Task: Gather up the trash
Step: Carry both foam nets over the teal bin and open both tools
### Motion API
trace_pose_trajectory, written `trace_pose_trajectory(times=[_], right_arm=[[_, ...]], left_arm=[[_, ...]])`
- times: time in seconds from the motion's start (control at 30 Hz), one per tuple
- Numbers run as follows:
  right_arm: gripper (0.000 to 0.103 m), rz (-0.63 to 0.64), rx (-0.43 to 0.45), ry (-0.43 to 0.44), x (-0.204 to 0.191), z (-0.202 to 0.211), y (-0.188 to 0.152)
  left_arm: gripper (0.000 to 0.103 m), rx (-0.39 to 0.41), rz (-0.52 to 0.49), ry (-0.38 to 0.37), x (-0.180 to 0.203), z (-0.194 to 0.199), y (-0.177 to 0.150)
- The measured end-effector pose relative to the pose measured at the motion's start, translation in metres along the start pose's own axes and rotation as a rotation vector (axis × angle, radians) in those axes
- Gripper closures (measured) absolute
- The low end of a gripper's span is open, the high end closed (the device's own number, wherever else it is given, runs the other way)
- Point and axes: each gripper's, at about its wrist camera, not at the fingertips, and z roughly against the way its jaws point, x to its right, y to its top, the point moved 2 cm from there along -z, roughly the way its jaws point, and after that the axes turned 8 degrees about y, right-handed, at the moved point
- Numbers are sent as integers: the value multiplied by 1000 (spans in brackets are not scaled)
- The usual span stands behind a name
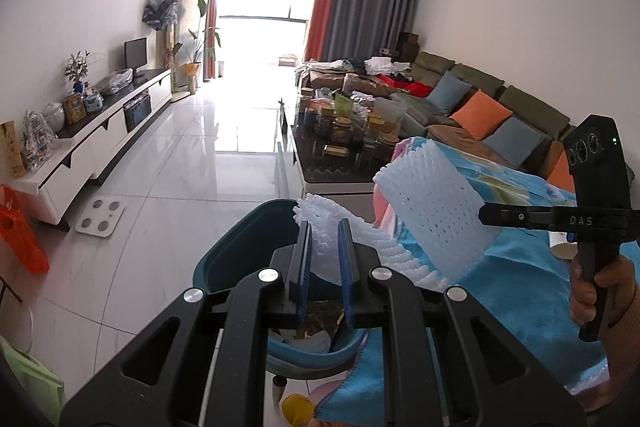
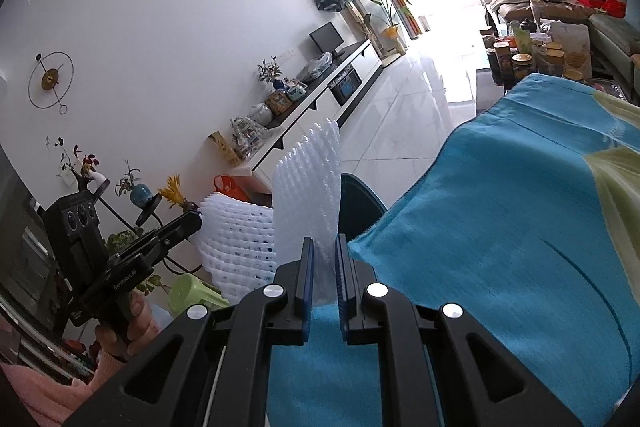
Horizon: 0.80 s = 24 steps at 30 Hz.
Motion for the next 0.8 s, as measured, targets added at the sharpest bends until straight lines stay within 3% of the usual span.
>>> trace_pose_trajectory(times=[0.8], right_arm=[[94,-9,-82,-41,-5,-62,17]], left_arm=[[89,-86,67,99,-35,-62,-15]])
